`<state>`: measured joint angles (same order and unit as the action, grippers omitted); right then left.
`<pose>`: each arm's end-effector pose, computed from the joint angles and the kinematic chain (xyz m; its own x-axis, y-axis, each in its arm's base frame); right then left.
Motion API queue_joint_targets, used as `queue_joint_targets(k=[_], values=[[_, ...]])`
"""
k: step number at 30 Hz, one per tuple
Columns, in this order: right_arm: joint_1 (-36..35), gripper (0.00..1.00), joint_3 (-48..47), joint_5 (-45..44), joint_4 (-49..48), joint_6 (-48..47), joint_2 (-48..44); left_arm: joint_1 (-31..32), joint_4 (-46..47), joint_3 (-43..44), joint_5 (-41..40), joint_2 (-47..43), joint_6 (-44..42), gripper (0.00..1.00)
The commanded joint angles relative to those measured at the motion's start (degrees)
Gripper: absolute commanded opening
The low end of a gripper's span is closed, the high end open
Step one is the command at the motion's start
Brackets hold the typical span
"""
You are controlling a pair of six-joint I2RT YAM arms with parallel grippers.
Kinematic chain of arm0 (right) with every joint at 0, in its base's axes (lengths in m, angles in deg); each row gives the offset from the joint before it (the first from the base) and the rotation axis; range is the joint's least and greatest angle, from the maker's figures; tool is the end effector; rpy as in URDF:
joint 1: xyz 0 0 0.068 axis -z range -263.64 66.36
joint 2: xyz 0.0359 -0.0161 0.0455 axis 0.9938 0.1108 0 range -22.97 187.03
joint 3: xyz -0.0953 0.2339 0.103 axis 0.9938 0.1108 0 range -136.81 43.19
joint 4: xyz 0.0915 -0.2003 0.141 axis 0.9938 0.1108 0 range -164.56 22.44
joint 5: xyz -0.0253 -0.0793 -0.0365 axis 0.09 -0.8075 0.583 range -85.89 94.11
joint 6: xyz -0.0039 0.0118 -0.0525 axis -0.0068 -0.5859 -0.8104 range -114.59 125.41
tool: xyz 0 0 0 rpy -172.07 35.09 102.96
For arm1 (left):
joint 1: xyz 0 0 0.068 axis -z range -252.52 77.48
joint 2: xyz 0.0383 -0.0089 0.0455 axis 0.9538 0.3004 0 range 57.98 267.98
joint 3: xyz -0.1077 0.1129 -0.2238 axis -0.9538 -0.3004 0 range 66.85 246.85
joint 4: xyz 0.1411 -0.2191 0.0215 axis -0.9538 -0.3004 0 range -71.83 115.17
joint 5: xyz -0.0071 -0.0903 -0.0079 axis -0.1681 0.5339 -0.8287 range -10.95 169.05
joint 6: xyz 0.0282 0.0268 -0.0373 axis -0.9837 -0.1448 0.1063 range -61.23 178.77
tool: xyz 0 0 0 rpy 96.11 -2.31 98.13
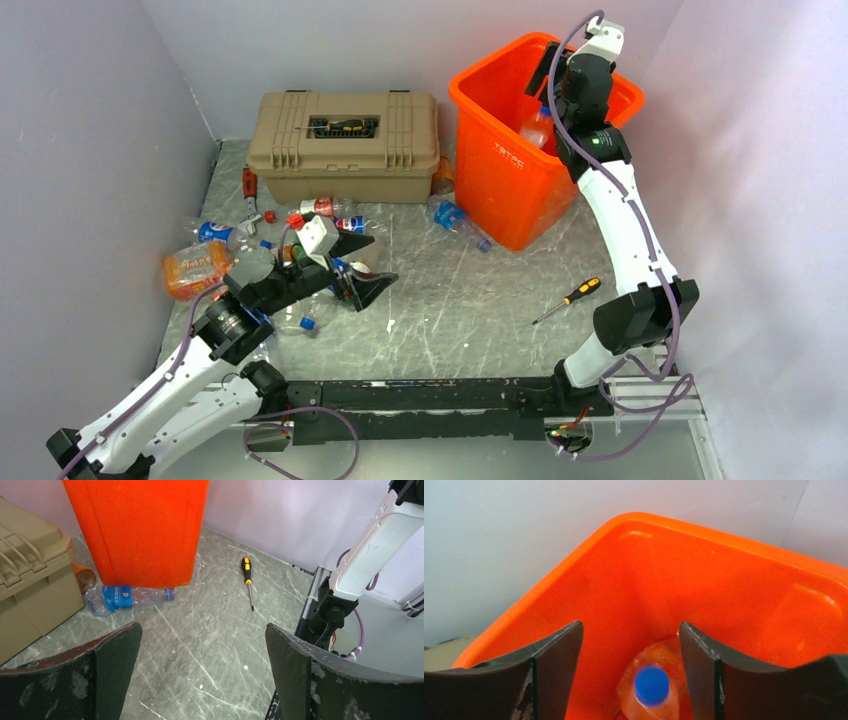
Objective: Put the plastic bottles in the bin
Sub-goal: Place the plastic bottle in the trash bin, then pick up the plastic bottle at the center of the board.
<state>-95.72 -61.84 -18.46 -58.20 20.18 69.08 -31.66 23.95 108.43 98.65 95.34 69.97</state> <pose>0.3563 0.0622 0.4845 -0.0095 0.2387 -0.9710 0.1900 0.9538 0.2326 0.1113 -0.1121 0.3573 -0.1300 -0.1293 -0.9830 0.8608 0.4773 -0.1766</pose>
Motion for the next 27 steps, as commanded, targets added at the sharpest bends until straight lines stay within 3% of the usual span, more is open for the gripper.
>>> queue_joint_targets(k=[1,7,11,18,24,27], values=[[0.12,0.78,1.50,3.04,-4.03,1.15,-4.57,0.27,1.30,1.11,0.08,0.66,-0.93,1.00],[-1.79,0.82,0.21,6.94,-4.70,2.75,-11.12,0.27,-0.15,1.26,-0.91,1.36,-1.05,0.99],[-8.98,0.80,6.72,7.97,-9.04,0.46,-19.86,0.22,-1.16,1.48,-3.33,1.36,-1.48,0.99],[-27.09,0.74,30.35,5.87,-12.79,-2.84,-38.74,0.23,-4.58,2.37,-15.56,0.95,-2.46,0.99],[-33.23,0.73,52.34,14.73,-12.99,1.46,-48.42,0.36,-9.29,4.74,-26.17,3.67,-3.16,0.99],[-37.66,0.72,61.92,13.37,-14.44,3.81,-50.44,0.39,-11.88,6.49,-29.80,5.66,-3.44,0.99]])
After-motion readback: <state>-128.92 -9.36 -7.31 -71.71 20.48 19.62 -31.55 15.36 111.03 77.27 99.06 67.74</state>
